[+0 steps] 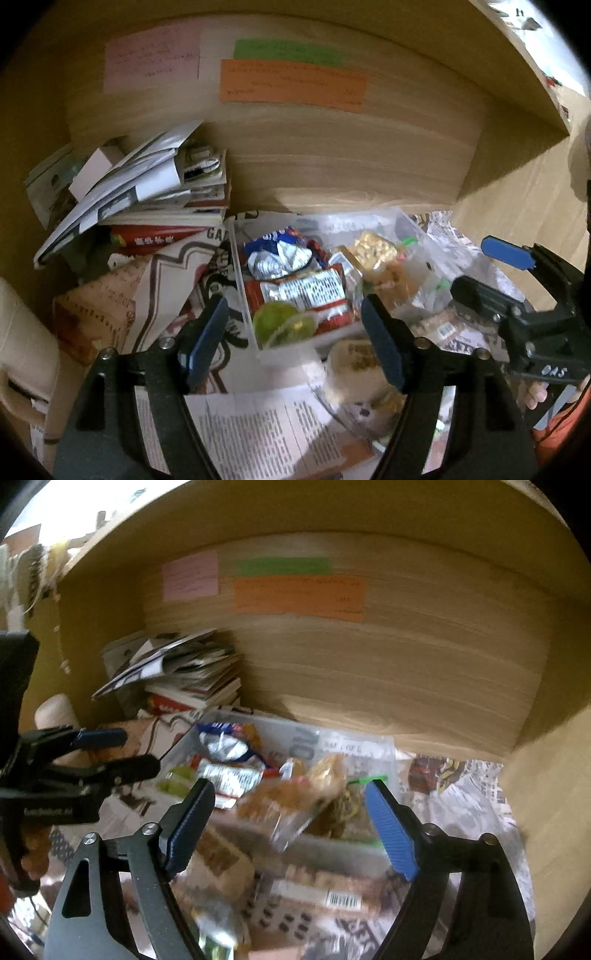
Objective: Organize snacks
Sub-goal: 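Grasp yellow chip bag with right tool while left tool grasps green pea bag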
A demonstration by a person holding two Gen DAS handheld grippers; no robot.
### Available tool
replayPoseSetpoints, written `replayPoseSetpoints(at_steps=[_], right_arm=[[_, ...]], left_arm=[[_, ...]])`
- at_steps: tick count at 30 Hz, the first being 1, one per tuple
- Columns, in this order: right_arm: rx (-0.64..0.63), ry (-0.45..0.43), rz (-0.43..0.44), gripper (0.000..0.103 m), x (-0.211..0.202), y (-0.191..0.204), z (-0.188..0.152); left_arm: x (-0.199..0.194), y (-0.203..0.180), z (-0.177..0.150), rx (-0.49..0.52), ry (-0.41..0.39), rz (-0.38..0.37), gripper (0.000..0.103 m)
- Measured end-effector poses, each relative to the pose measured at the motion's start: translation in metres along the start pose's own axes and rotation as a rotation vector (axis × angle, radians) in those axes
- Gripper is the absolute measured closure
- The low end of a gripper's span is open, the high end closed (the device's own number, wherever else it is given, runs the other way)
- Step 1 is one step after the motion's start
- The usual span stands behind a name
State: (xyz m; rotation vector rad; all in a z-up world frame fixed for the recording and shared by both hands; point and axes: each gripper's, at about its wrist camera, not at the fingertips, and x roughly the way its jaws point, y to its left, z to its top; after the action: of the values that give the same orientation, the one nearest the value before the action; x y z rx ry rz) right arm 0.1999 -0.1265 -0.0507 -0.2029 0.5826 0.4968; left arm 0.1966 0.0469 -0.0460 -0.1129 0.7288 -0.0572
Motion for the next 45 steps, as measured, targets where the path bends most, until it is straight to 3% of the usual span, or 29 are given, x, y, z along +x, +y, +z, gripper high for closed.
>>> replayPoseSetpoints(at_steps=[3, 5, 7, 17, 20, 24, 27, 40, 42, 43, 45], right_arm=[[-0.015, 0.007, 0.008, 0.021, -0.009, 0.006, -0.014], [-0.013, 0.022, 0.021, 0.021, -0.012, 0.009, -0.024], [-0.009, 0.040, 0.029, 0.021, -0.013, 0.012, -0.035], [0.037, 0.176, 0.117, 0.022, 0.017, 0.025, -0.075], [0.044, 0.204, 0.134, 0.034, 0.027, 0.026, -0.077], [0.046, 0.231, 0.171, 0.065, 0.033, 0.028, -0.079], [0.041, 0.219, 0.168, 0.080, 0.028, 0.029, -0.082], [0.153, 0.109, 0.065, 0.080, -0.034, -0.015, -0.098], [0.170, 0.103, 0.046, 0.080, -0.042, -0.023, -0.101], [0.176, 0.101, 0.042, 0.080, -0.043, -0.024, -0.101], [0.194, 0.099, 0.036, 0.080, -0.046, -0.028, -0.103]], left_arm=[[-0.005, -0.003, -0.010, 0.001, 0.013, -0.001, 0.027], [-0.009, -0.004, -0.019, 0.001, 0.020, -0.001, 0.015], [-0.011, -0.006, -0.028, 0.003, 0.018, 0.007, 0.011], [-0.002, -0.006, -0.075, 0.013, 0.106, 0.029, 0.008], [0.003, -0.003, -0.084, -0.007, 0.138, 0.015, 0.008], [0.007, -0.002, -0.091, -0.028, 0.171, -0.013, 0.008], [0.006, -0.008, -0.093, -0.030, 0.177, -0.034, 0.008], [0.026, -0.071, -0.110, 0.064, 0.261, -0.151, 0.006], [0.030, -0.080, -0.114, 0.084, 0.243, -0.161, 0.006], [0.031, -0.084, -0.116, 0.095, 0.229, -0.150, 0.008], [0.034, -0.090, -0.118, 0.117, 0.202, -0.136, 0.022]])
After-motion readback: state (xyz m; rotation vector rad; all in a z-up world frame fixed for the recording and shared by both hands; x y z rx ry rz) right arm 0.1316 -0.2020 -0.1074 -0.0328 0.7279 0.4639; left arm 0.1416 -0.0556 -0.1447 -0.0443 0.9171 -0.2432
